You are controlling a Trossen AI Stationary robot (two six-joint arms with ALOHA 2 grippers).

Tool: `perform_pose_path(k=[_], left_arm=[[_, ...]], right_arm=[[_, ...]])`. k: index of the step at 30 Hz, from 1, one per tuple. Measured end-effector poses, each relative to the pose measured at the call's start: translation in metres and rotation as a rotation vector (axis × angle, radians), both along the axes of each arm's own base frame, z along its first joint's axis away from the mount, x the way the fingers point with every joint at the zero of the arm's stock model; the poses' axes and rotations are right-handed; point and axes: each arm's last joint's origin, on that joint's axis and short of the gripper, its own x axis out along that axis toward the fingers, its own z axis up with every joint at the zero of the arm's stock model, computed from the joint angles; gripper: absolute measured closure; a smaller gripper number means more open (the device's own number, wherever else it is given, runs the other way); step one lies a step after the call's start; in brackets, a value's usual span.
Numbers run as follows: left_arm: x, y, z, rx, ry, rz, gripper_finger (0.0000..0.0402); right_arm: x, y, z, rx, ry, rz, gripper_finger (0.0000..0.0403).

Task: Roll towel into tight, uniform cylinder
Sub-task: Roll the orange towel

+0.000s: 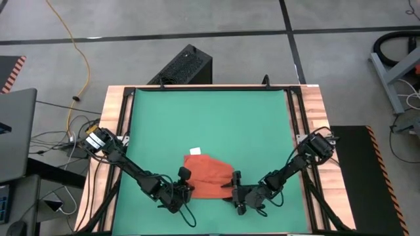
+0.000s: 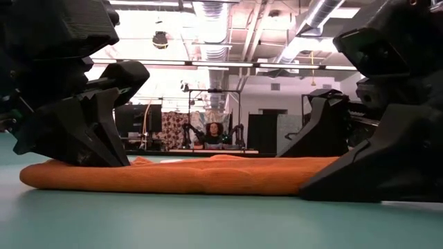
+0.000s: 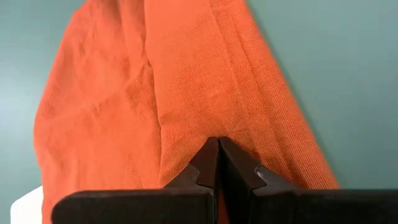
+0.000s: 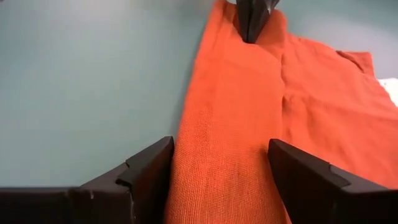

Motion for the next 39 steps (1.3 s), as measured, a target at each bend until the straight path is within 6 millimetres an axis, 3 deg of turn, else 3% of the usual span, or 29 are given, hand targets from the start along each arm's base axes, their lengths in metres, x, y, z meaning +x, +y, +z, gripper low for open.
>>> perform_pose_path(k=[5, 8, 19, 21, 25, 35, 39], left_arm=[[0.000, 0.000, 0.003, -0.014, -0.009, 0.009, 0.0401], [0.000, 0.001, 0.006, -0.027, -0.015, 0.012, 0.0401], [-0.002, 0.002, 0.011, -0.035, -0.006, 0.008, 0.0401], [-0.002, 0.002, 0.010, -0.053, 0.008, -0.002, 0.0401], [-0.002, 0.001, 0.012, -0.095, 0.027, -0.019, 0.0401], [-0.004, -0.004, 0.034, -0.306, 0.039, -0.068, 0.0402], [-0.005, -0.003, 0.037, -0.317, 0.053, -0.092, 0.0402]], right_arm=[[0.000, -0.002, -0.001, 0.062, 0.004, -0.052, 0.0123], [0.001, -0.002, -0.001, 0.088, 0.005, -0.069, 0.0147], [-0.002, 0.000, -0.002, 0.115, 0.010, -0.090, 0.0359], [-0.003, 0.001, -0.002, 0.112, 0.008, -0.089, 0.0381], [-0.002, 0.002, 0.003, 0.221, -0.006, -0.141, 0.0381], [0.004, -0.007, 0.032, 0.769, 0.061, -0.388, 0.0381], [0.008, -0.015, 0.045, 1.000, 0.099, -0.505, 0.0381]])
